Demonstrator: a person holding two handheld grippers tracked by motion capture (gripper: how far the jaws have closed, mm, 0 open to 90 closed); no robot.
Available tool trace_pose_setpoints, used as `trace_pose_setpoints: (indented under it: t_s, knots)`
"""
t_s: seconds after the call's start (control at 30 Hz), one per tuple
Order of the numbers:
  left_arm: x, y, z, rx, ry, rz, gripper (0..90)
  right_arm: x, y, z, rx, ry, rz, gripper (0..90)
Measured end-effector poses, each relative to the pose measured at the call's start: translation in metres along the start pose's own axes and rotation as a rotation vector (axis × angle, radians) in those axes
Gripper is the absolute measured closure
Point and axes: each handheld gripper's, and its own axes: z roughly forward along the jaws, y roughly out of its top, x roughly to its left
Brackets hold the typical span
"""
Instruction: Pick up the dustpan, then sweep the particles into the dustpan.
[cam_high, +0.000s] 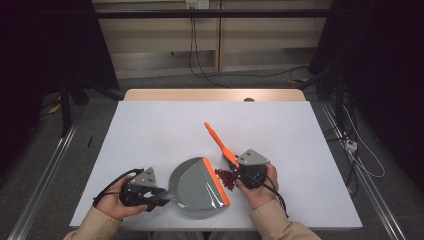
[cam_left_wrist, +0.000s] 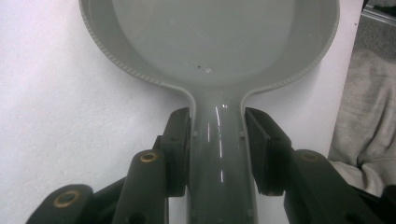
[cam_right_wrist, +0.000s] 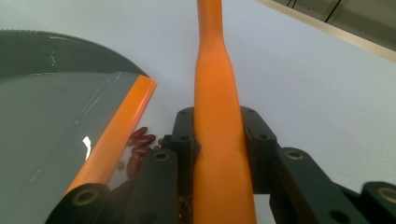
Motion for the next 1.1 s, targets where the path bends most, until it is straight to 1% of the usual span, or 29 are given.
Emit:
trace_pose_setpoints:
  t_s: [0.17,0.2,0.37,0.4,0.53,0.6,0.67,0.8,0.87,0.9,0.93,1.0,1.07,1.1]
  knots:
    - [0.000,0.000,0.000,0.003,-0.001,0.001,62.8,0.003,0.000,0.000,0.003,-0.003,0.012,70.9]
    - [0.000,0.001,-0.001,0.011,0.002,0.004,62.9,0.003,0.000,0.000,0.003,-0.006,0.015,70.9]
    - [0.000,0.001,0.000,0.005,-0.003,-0.002,62.9,0.006,0.000,0.000,0.003,-0.005,0.036,70.7]
    - [0.001,0.001,-0.001,0.009,-0.006,0.004,62.9,0.006,-0.001,0.000,0.002,-0.005,0.041,70.7]
    - [0.000,0.002,0.000,0.014,-0.004,0.001,62.9,0.008,-0.001,-0.001,0.000,-0.007,0.052,70.6]
    - [0.000,0.002,0.000,0.014,-0.004,0.000,62.9,0.009,-0.001,0.000,-0.001,0.002,0.067,70.6]
    - [0.000,0.002,0.000,0.011,-0.005,0.001,62.9,0.009,-0.001,-0.001,-0.002,-0.002,0.078,70.6]
    - [0.000,0.002,0.000,0.010,-0.007,-0.002,62.9,0.012,0.000,-0.001,-0.006,0.007,0.117,70.5]
    - [0.000,0.003,0.000,0.015,-0.005,0.000,62.9,0.014,0.001,-0.001,-0.004,0.003,0.126,70.5]
    - [0.000,0.003,0.001,0.010,-0.006,-0.003,62.9,0.016,0.001,-0.001,-0.005,0.010,0.141,70.5]
    - [0.000,0.003,0.001,0.011,-0.008,-0.002,62.9,0.017,0.001,-0.001,-0.004,0.002,0.143,70.5]
    - [-0.001,0.005,0.002,0.012,-0.006,-0.001,62.9,0.020,0.002,-0.001,-0.008,0.009,0.161,70.5]
    - [-0.002,0.006,0.003,0.017,-0.006,0.004,62.8,0.025,0.002,-0.001,-0.010,0.007,0.164,70.5]
    - [-0.002,0.007,0.004,0.011,-0.007,-0.002,62.9,0.026,0.003,-0.001,-0.011,0.008,0.167,70.5]
